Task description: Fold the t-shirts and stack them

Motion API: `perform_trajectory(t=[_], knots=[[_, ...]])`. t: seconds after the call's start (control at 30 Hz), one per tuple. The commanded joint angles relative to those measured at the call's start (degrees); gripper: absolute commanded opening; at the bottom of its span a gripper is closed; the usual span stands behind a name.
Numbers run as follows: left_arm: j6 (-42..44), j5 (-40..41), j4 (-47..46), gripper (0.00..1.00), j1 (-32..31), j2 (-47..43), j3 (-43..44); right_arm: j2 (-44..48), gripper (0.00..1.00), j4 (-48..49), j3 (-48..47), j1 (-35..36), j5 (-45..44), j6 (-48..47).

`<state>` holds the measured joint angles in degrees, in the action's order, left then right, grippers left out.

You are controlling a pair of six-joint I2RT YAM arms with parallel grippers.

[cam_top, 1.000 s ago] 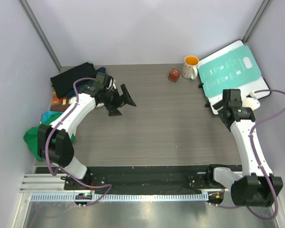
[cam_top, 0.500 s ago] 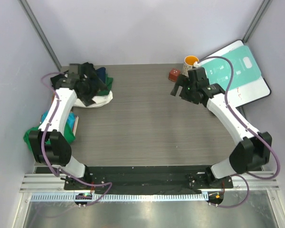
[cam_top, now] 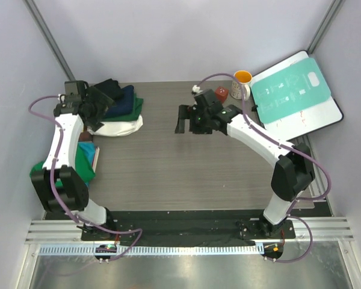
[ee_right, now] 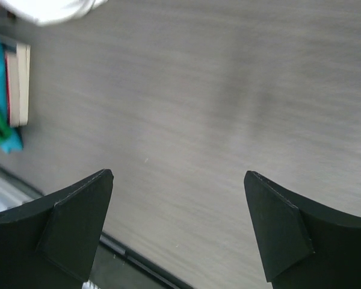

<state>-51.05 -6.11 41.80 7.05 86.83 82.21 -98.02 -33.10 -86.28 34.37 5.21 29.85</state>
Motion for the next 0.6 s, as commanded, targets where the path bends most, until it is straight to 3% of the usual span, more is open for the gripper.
perform_trajectory(t=[0.0,0.33,0.57], knots=[[-2.83,-0.49,-7.52,1.0,1.91,4.84,5.76,0.63,0.97,-0.12,-2.05,1.23,3.22,-0.84],[-5.29,3.03,-16.39,0.99,3.59,17.67,12.88,3.35,0.97,0.23,3.22,1.23,3.4,-1.54],[-4.06,4.44,-16.58,0.98,3.67,24.79,20.34,5.99,0.98,0.94,7.44,1.05,2.26,-1.54]])
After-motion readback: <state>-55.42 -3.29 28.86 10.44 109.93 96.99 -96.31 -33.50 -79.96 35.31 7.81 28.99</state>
